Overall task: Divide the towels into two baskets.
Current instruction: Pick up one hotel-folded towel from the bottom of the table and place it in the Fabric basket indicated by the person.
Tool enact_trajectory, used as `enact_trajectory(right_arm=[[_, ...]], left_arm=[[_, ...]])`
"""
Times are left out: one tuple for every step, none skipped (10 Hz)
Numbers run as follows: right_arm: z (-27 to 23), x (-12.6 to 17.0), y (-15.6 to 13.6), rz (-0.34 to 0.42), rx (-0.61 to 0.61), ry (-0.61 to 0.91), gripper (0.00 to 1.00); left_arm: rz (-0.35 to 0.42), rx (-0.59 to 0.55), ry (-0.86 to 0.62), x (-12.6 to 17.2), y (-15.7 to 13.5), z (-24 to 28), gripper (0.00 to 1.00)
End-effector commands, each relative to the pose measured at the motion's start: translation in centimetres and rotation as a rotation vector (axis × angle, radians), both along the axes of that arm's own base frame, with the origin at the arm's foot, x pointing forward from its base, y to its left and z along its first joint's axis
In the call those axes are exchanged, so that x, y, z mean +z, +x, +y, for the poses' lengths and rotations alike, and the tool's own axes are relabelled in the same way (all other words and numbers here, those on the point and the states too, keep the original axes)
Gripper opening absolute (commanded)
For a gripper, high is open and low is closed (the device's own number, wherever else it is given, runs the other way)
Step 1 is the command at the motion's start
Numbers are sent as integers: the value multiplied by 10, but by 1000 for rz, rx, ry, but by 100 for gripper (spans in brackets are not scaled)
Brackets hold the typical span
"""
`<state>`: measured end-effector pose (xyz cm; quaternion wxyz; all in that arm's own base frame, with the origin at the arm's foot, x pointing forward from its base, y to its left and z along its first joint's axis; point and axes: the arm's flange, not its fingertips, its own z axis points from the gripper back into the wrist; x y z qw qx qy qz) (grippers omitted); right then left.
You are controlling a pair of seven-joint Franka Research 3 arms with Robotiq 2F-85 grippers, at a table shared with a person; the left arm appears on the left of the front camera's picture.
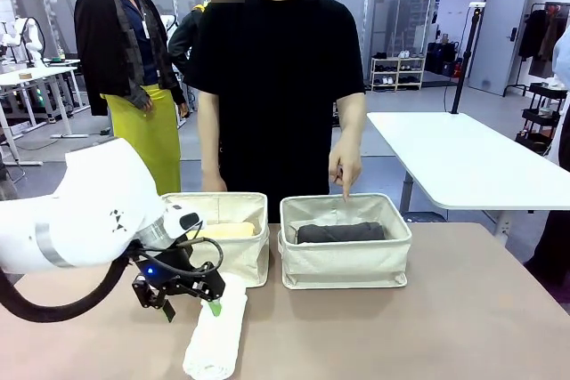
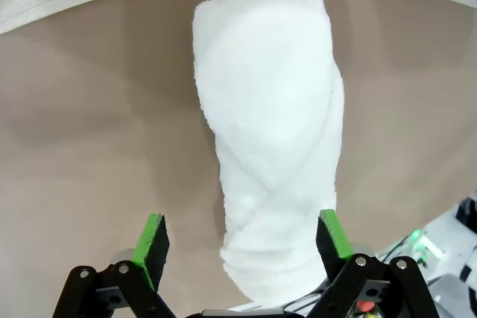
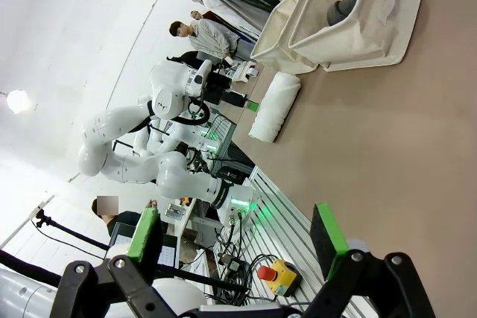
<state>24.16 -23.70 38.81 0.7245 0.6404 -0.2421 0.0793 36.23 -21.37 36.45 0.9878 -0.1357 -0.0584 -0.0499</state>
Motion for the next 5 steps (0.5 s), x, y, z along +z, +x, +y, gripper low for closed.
enact_trajectory(right_arm=[[1, 4, -4, 2, -1, 5, 100], [1, 4, -4, 2, -1, 5, 100], [1, 4, -4, 2, -1, 5, 100], [1, 4, -4, 2, -1, 5, 100], [1, 4, -4, 2, -1, 5, 100]], left_arm=[[-32, 49, 12, -13, -15, -6, 100], [-31, 58, 3, -12, -10, -11, 100], [-13, 59, 1, -13, -8, -14, 100], [1, 55, -14, -14, -7, -18, 100], [6, 59, -31, -15, -5, -22, 100]])
